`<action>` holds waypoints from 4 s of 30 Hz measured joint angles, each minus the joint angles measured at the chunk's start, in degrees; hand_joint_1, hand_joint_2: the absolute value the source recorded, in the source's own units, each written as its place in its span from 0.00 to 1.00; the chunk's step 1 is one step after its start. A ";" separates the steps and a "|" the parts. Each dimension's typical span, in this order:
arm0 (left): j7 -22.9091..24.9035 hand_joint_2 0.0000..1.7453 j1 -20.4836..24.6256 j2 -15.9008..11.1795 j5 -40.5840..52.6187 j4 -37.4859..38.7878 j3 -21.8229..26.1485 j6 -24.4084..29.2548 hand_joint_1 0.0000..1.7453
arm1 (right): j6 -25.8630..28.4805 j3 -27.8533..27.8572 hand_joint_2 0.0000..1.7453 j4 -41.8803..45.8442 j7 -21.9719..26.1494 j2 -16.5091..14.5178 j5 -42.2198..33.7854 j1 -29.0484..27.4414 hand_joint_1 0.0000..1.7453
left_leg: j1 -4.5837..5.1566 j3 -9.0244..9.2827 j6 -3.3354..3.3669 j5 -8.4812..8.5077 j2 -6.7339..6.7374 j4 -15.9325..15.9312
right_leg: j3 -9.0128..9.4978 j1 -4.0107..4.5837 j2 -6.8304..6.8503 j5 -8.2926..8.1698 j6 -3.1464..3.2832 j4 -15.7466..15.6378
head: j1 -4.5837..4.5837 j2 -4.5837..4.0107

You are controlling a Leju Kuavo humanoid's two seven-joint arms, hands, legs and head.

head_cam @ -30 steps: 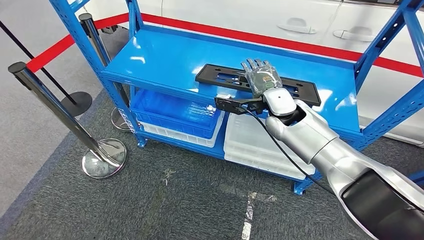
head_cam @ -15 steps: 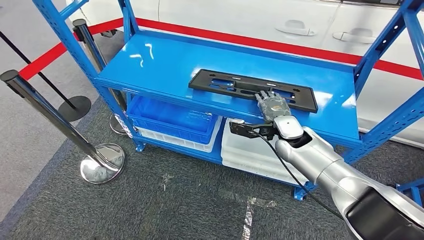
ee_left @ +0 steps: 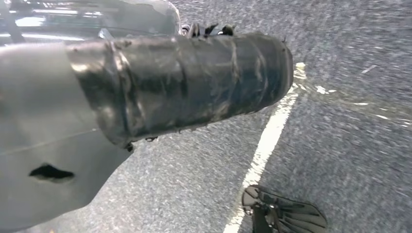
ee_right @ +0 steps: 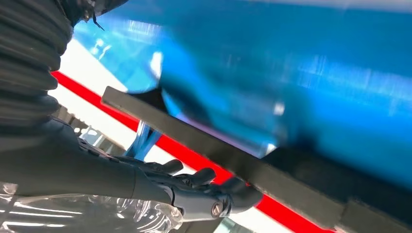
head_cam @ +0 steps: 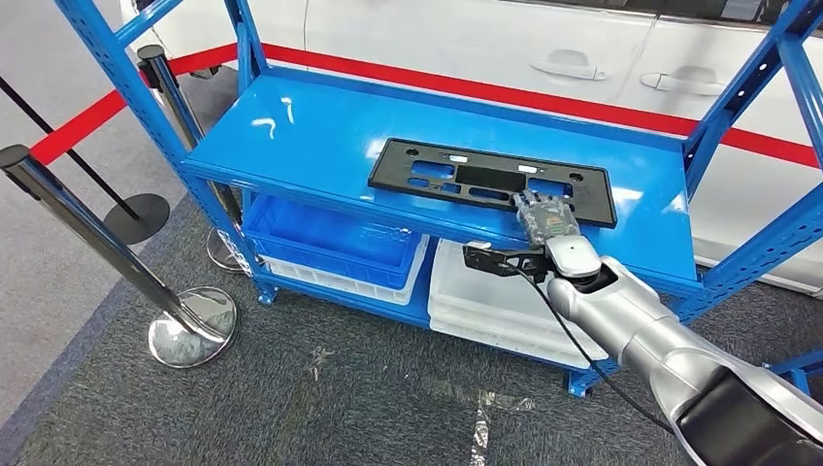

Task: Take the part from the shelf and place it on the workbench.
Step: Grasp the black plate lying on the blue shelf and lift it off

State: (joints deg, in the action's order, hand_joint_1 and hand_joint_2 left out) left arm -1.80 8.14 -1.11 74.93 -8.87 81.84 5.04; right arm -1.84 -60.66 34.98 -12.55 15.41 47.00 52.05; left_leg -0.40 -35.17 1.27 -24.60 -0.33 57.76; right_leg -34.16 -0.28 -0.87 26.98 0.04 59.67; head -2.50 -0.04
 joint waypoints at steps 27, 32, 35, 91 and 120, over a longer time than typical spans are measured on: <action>-0.71 0.00 0.23 0.09 0.69 0.00 0.27 -0.95 0.00 | -4.43 0.69 1.00 5.03 -0.55 2.50 -0.46 4.70 0.00 | 0.65 -1.54 0.02 0.52 0.00 1.56 | 0.36 0.16 0.02 -0.07 1.31 -0.11 | 0.05 0.00; -0.94 0.00 0.31 0.02 0.68 0.00 0.38 -0.95 0.00 | -5.19 0.69 1.00 5.01 -0.13 2.03 -0.90 3.62 0.00 | 0.04 0.31 0.76 0.81 0.17 -1.25 | -1.02 0.34 0.28 2.11 0.02 2.94 | 0.15 0.00; -0.95 0.00 0.56 0.02 0.59 0.00 0.54 -0.95 0.00 | -6.30 0.68 1.00 4.92 0.10 1.87 -1.31 2.88 0.00 | -0.09 0.62 1.05 0.57 0.06 -1.37 | -6.47 -0.16 0.35 6.01 -0.50 13.17 | 0.20 0.00; 0.08 0.00 0.51 -0.05 -0.26 0.02 3.40 -2.00 0.00 | -2.16 0.54 1.00 5.02 0.14 -1.42 -2.29 2.30 1.00 | 0.20 -0.38 -1.16 -0.01 -0.18 0.19 | 0.56 0.18 0.51 -0.50 0.79 -1.07 | -0.18 0.00; -0.18 1.00 0.30 0.70 1.66 0.02 3.85 -1.24 0.00 | 3.06 3.27 1.00 39.61 -2.11 1.27 21.44 13.70 1.00 | 0.12 -0.18 -1.25 0.02 0.03 -0.13 | 0.46 0.23 0.11 -0.48 0.84 -1.04 | -0.18 0.00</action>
State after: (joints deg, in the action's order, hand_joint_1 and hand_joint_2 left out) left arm -1.98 8.44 -0.41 76.59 -8.85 85.70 3.80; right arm 1.22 -57.40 74.60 -14.66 16.69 68.44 65.75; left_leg -0.28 -35.34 0.02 -24.58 -0.30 57.64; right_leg -33.70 -0.05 -0.76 26.50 0.89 58.63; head -2.68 -0.04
